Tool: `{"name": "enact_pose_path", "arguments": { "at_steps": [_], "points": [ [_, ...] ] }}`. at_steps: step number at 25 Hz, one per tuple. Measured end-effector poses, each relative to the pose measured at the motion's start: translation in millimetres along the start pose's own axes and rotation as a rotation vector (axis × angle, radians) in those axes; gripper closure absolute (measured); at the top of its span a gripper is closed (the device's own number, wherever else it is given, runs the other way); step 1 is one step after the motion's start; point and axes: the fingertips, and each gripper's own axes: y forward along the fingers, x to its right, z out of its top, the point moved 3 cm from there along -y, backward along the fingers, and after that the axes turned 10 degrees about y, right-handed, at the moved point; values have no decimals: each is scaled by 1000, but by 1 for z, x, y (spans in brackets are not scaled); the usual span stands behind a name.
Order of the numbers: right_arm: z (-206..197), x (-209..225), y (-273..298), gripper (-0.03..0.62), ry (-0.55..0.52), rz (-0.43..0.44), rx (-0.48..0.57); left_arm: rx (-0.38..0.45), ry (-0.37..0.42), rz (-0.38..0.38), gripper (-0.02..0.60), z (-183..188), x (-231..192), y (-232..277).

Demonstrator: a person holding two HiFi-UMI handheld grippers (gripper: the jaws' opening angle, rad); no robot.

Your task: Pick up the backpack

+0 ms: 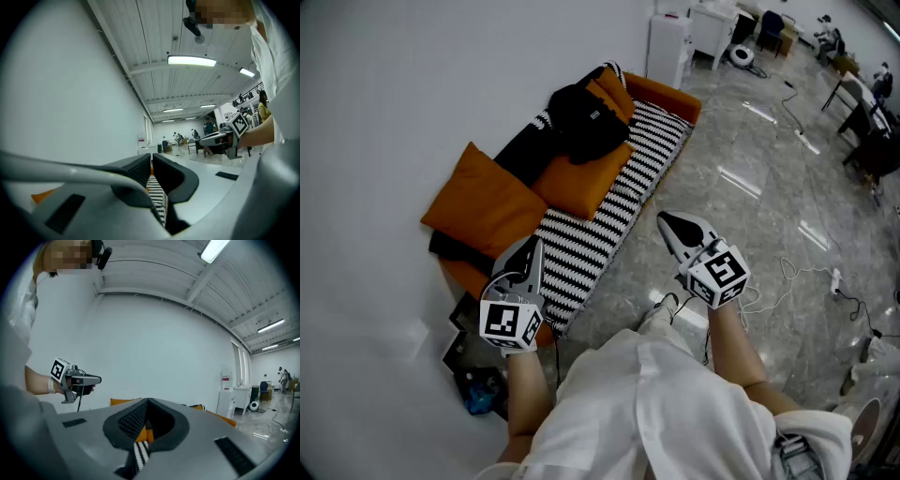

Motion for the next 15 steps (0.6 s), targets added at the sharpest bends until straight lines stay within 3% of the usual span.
{"name": "enact_pose_path", "arguments": {
  "at_steps": [15],
  "points": [
    [-6, 11, 2, 576, 32, -6, 15, -11, -15, -8, 548, -8, 5, 5]
  ]
}}
